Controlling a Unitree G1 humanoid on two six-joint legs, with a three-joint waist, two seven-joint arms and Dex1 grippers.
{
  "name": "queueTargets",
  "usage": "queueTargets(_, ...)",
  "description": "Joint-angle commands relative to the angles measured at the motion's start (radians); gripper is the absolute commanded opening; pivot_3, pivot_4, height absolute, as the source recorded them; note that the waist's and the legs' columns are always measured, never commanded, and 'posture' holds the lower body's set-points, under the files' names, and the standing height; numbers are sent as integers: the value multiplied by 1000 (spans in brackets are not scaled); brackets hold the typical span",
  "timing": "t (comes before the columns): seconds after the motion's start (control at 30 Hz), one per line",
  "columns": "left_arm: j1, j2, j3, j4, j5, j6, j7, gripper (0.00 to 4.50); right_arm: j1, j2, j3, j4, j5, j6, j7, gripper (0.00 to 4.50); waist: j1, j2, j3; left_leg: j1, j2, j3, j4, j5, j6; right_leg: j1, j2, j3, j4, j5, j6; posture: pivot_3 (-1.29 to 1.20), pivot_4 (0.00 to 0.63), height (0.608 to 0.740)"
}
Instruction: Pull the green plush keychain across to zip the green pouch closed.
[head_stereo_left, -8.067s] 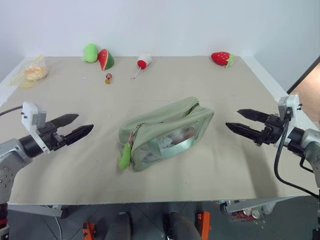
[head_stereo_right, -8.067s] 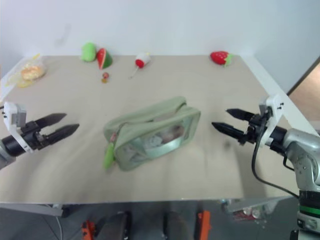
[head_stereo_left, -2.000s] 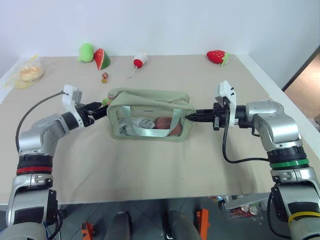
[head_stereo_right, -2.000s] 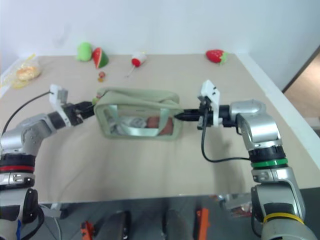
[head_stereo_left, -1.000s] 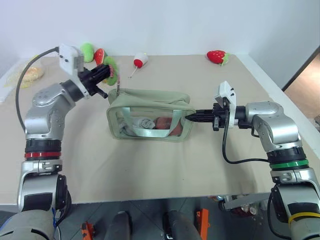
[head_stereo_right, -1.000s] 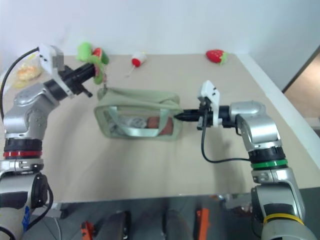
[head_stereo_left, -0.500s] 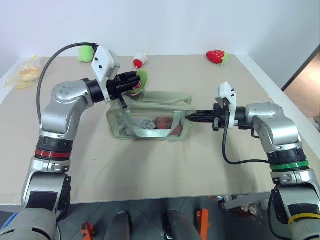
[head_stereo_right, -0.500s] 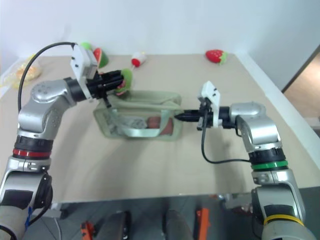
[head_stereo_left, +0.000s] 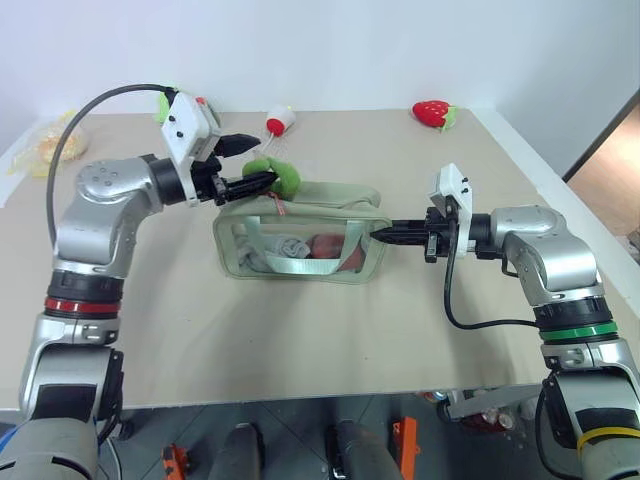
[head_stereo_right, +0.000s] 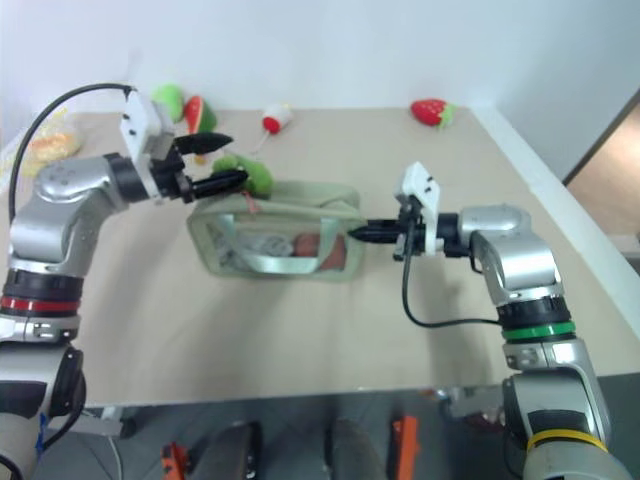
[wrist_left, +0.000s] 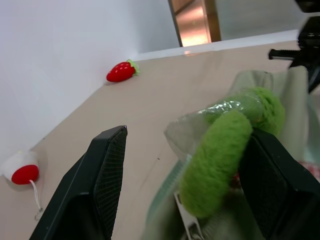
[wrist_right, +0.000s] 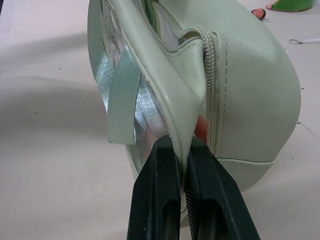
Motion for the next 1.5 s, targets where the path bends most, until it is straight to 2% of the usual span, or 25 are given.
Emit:
queueTargets(0.03, 26, 51, 35, -88, -55, 58, -51, 3297, -12, -1, -9, -14, 1, -4, -3, 0, -1, 0, 0, 0, 0, 0, 0, 0, 0, 0, 0, 0, 0, 0, 0, 0, 150, 740)
queueTargets(0.13, 63, 95, 38, -151, -100, 131, -90, 3297, -14, 1, -9, -11, 1, -5, -3, 0, -1, 0, 0, 0, 0, 0, 0, 0, 0, 0, 0, 0, 0, 0, 0, 0, 150, 740)
queueTargets(0.33, 83, 148, 48, -179, -111, 156, -113, 3297, -19, 7, -7, -10, 1, -6, -4, 0, -2, 0, 0, 0, 0, 0, 0, 0, 0, 0, 0, 0, 0, 0, 0, 0, 150, 740)
queueTargets(0.63, 69, 217, 227, -93, -200, 224, -72, 3297, -8, 10, -7, -21, 5, -3, -7, 0, -6, 0, 0, 0, 1, 0, 0, 0, 0, 0, 1, 0, 0, 0, -1, 0, 150, 740)
queueTargets(0.83, 220, 264, 251, -66, -191, 229, -110, 3297, -10, 13, -6, -15, 2, -5, -9, 0, -8, 0, 0, 1, 1, 1, -1, 0, 0, 0, 1, 0, 0, -1, -1, 0, 150, 740)
queueTargets(0.97, 277, 234, 224, -54, -177, 234, -83, 3297, -11, 15, -4, -12, 2, -6, -7, 0, -8, 0, 0, 0, 2, 1, -1, 0, 0, -1, 1, 0, 0, -1, -2, 0, 150, 740)
queueTargets(1.23, 262, 165, 138, -70, -169, 247, -76, 3297, -8, 11, -2, -19, 2, 0, -5, 0, -8, 0, 0, 1, 2, 1, -1, 0, 0, 0, 1, 0, 0, 0, -2, 0, 150, 740)
queueTargets(1.5, 265, 144, 122, -75, -176, 251, -86, 3297, 9, -3, -12, -41, 6, 12, -9, 0, -8, 0, 0, 0, 3, 1, -1, 0, 0, -1, 2, 0, 0, -1, -2, 0, 150, 740)
